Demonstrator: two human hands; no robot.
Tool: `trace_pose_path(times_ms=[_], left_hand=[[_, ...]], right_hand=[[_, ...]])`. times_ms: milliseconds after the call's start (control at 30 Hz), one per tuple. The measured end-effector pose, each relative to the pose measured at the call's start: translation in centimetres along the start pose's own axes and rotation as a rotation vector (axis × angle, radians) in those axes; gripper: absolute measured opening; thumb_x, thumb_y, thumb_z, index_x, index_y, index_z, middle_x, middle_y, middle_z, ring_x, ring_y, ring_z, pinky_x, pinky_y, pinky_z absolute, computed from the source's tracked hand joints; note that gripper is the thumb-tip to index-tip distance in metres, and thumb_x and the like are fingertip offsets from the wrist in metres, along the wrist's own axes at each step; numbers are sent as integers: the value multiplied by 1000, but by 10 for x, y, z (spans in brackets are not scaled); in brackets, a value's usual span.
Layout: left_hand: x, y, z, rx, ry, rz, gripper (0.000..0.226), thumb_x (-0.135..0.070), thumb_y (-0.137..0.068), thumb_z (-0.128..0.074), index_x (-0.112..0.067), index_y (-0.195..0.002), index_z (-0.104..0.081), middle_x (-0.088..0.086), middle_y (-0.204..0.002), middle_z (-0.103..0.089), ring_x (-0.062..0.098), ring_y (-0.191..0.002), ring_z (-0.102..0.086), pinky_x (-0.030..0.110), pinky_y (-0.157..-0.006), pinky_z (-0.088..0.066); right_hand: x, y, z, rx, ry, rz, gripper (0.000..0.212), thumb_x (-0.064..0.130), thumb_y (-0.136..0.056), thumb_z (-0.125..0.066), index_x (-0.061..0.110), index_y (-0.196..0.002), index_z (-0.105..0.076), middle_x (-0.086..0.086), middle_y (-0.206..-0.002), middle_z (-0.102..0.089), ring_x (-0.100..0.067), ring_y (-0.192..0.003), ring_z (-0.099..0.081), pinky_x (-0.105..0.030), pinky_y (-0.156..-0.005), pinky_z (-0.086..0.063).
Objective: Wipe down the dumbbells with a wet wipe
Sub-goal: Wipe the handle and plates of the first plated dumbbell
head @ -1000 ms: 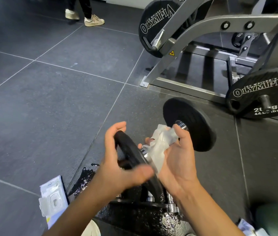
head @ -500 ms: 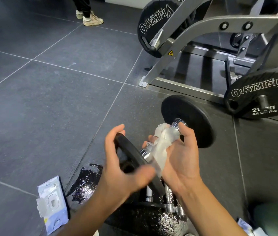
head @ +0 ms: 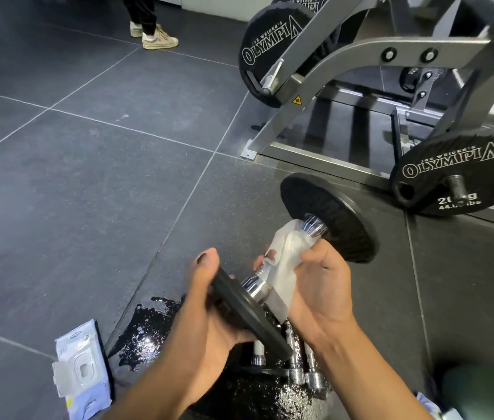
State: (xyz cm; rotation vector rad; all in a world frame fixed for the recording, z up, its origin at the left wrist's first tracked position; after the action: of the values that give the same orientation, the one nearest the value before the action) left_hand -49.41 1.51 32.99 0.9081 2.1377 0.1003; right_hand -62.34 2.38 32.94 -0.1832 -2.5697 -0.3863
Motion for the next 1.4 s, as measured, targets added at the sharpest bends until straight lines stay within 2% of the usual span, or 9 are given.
trace_pose_path(times_ms=[100, 167, 467, 733, 867, 1000, 1233, 1333, 1400], left_hand=[[-16, 10, 2, 9, -538, -436, 97, -73, -59, -89, -42, -140, -45, -20, -128, -64, -3, -112, -68, 17, -91, -54], [-25, 8, 16, -97, -565, -624, 65, -68, -82, -73, -44, -137, -49, -20, -133, -60, 3, -128, -59, 22, -104, -46], [24, -11, 29, -204, 214, 287, 88, -81, -75, -65, -19, -137, -64, 11, -114, -79, 32, -92, -80, 49, -90, -54], [-23, 6, 18, -76, -673, -764, 66, -72, -84, -69, -43, -140, -48, 4, -150, -50, 9, -133, -54, 34, -108, -48], [-5, -17, 50, -374, -189, -141, 63, -83, -84, -56, -42, -131, -65, 3, -139, -66, 29, -135, -60, 58, -92, -58], [35, -13, 29, -191, 144, 462, 93, -90, -66, -60, -25, -132, -65, 21, -125, -75, 52, -114, -70, 88, -90, -42], [-19, -20, 14, -44, -466, -381, 93, -82, -64, -78, -32, -137, -51, -9, -131, -63, 29, -130, -61, 37, -104, -55], [-30, -20, 22, -264, -418, -420, 78, -77, -66, -73, -29, -126, -56, 1, -135, -61, 29, -139, -56, 39, -116, -45], [4, -23, 29, -232, -175, -49, 85, -86, -77, -62, -31, -140, -59, 5, -144, -65, 22, -129, -66, 46, -108, -50]], right_hand=[[4, -1, -2, 13, 8, 16, 32, 13, -61, -66, 6, -90, -55, -16, -80, -52, -33, -79, -51, -44, -75, -45], [6, 0, -3, 1, 29, 32, 22, 12, -68, -56, 6, -89, -53, -15, -77, -52, -31, -74, -53, -41, -70, -46], [-4, 0, 1, -81, 12, -7, 15, 4, -83, -41, 7, -73, -52, -11, -75, -48, -24, -67, -51, -40, -75, -43], [0, -2, 6, -83, -39, 16, 21, 2, -71, -54, 4, -92, -59, -14, -83, -55, -26, -79, -52, -39, -80, -40], [-2, -5, 14, -183, -66, 37, 37, -3, -67, -57, 3, -103, -52, -15, -81, -58, -27, -73, -57, -42, -79, -48], [1, -3, 11, -167, -27, 13, 27, -7, -70, -56, 2, -96, -54, -16, -77, -58, -27, -70, -60, -40, -69, -55], [11, -3, 17, -219, 12, 77, 42, -8, -73, -60, 1, -113, -55, -16, -87, -57, -25, -77, -57, -39, -73, -47], [10, -4, 30, -335, 2, 96, 36, -9, -82, -59, -3, -117, -58, -17, -92, -57, -26, -80, -58, -38, -71, -52], [10, -4, 37, -387, -3, 122, 30, -8, -80, -63, -3, -110, -64, -21, -97, -60, -33, -90, -58, -45, -82, -50]])
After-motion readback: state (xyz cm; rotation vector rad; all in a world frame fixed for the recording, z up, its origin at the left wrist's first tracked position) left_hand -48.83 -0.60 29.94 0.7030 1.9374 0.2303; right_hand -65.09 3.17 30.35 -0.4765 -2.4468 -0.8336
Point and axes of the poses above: each hand's wrist, its own y-axis away from the middle knuckle, its own z-axis out of the back of the hand, x = y × z, the point moved 7 cm from there along -y, towards the middle knuckle
